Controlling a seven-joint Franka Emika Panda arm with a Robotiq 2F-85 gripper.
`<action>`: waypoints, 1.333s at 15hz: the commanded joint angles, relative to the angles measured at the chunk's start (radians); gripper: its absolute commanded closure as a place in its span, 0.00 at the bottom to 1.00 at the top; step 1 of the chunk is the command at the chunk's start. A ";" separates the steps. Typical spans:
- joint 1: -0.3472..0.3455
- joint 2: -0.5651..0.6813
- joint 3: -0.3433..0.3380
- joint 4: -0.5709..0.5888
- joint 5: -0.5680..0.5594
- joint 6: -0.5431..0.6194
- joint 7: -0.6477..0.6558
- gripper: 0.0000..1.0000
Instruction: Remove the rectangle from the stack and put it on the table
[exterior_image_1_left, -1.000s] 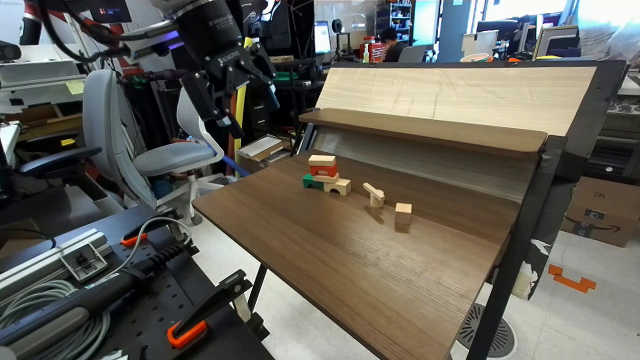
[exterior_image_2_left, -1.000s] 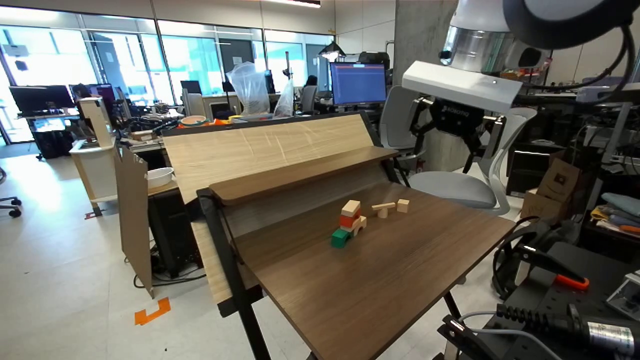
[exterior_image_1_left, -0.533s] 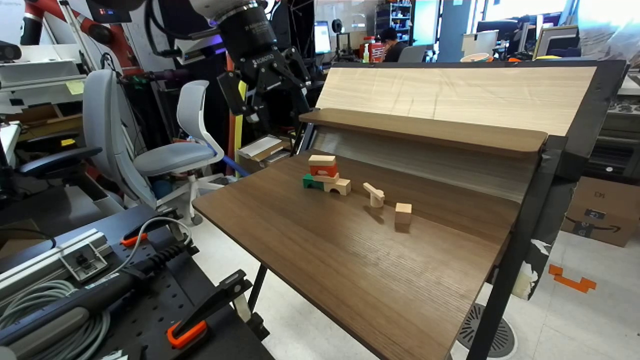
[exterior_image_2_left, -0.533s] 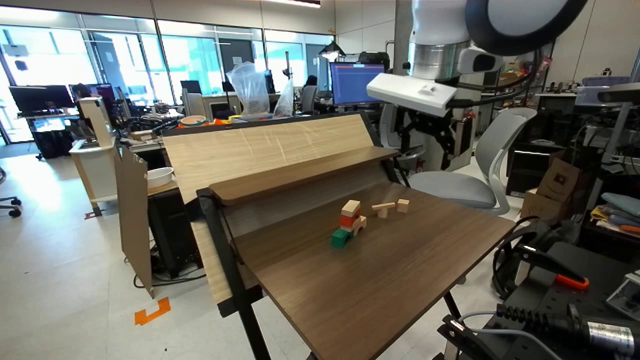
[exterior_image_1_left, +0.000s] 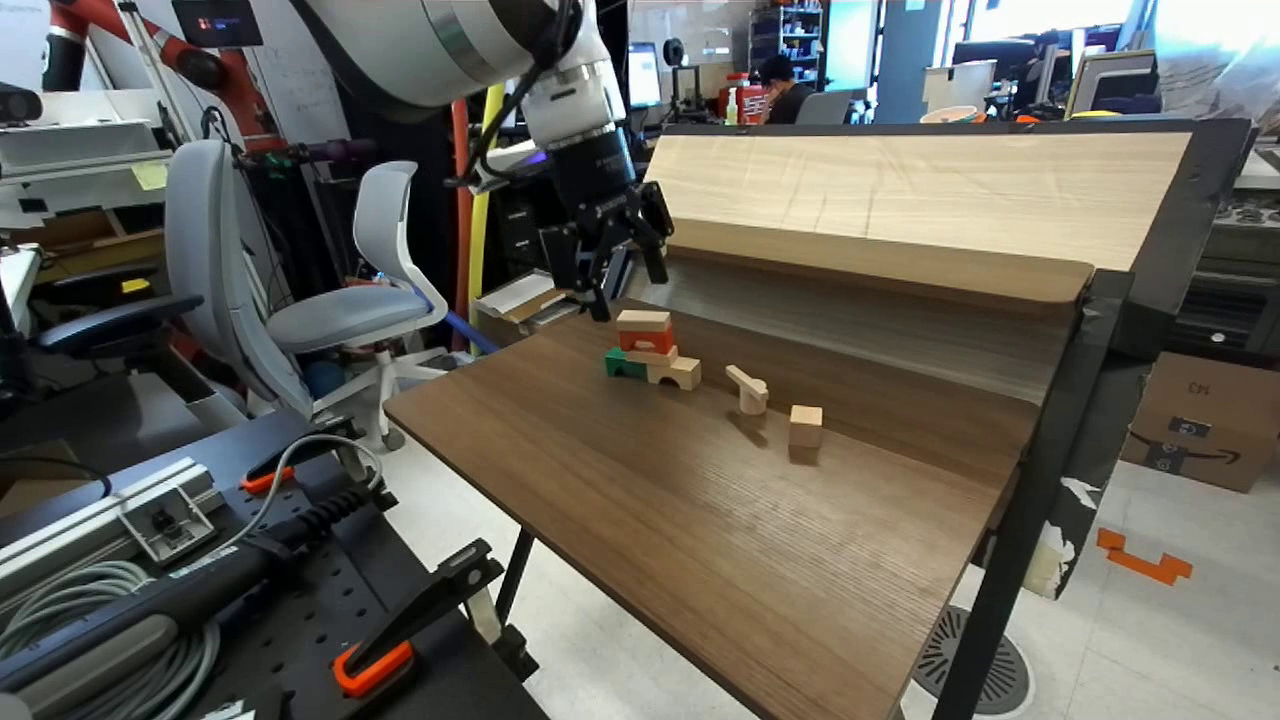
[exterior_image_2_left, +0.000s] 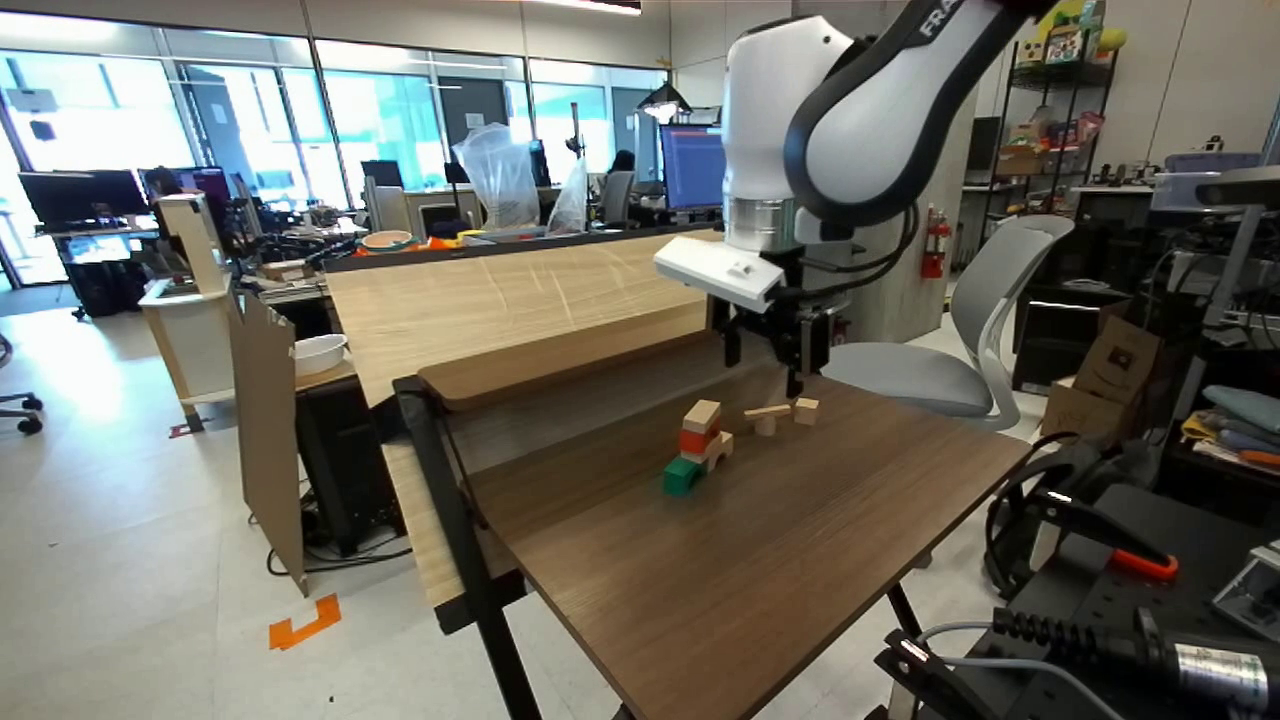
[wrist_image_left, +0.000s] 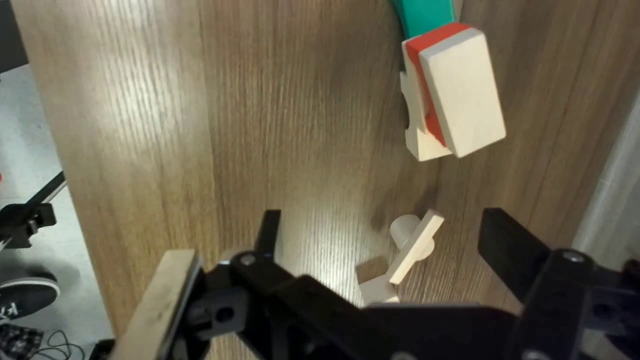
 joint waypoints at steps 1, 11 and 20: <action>0.207 0.124 -0.178 0.172 0.229 0.019 -0.190 0.00; 0.407 0.249 -0.346 0.391 0.560 -0.091 -0.540 0.00; 0.456 0.279 -0.415 0.482 0.546 -0.288 -0.616 0.00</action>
